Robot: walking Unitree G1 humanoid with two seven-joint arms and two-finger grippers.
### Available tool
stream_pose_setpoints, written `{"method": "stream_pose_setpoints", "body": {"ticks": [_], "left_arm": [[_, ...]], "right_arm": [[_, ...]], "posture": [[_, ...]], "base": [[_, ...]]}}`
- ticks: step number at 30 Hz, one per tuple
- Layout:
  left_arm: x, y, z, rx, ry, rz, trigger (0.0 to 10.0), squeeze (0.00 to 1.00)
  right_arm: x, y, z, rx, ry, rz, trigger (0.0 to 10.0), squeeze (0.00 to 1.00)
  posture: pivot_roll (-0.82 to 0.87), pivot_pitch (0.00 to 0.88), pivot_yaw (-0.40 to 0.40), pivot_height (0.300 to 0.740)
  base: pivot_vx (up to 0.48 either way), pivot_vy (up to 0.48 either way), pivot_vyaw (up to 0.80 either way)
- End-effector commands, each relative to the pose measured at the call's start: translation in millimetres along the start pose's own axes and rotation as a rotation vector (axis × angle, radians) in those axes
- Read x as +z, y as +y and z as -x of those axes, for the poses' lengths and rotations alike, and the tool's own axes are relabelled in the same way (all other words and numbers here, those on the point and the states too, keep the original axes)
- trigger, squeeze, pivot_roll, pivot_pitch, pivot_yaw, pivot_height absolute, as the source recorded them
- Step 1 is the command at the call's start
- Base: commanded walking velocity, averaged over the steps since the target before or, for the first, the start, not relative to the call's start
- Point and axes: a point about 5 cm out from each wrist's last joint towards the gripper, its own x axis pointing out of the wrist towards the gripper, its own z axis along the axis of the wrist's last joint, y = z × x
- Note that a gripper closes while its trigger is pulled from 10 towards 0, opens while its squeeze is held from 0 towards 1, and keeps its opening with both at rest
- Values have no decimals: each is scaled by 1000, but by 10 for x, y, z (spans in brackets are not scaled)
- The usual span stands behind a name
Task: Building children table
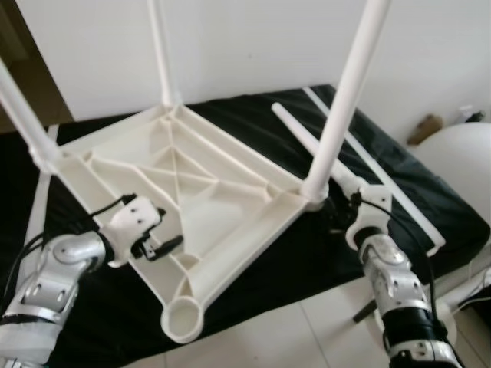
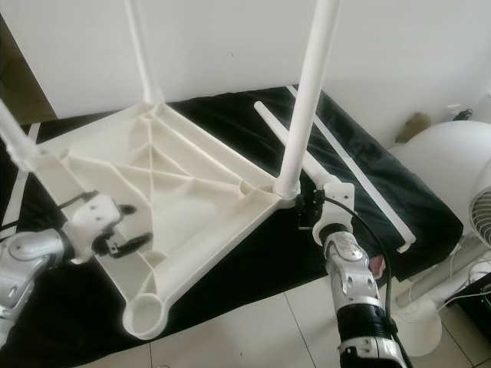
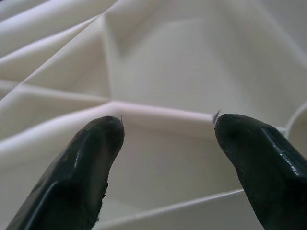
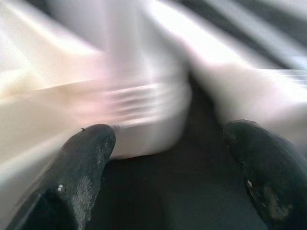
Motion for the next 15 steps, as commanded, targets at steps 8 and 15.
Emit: {"method": "stream_pose_setpoints", "body": {"ticks": [8,15], "left_arm": [[41,-238,-217,-220,-43,9,10000,0],[64,6,-160,-64,-70,20,10000,0]], "right_arm": [[-2,-42,-60,-70,-24,-2,10000,0],[28,-264,46,-182,-80,-26,10000,0]], "posture": [[-3,34,6,740],[-8,39,13,740]], "base": [[0,0,0],[0,0,0]]}}
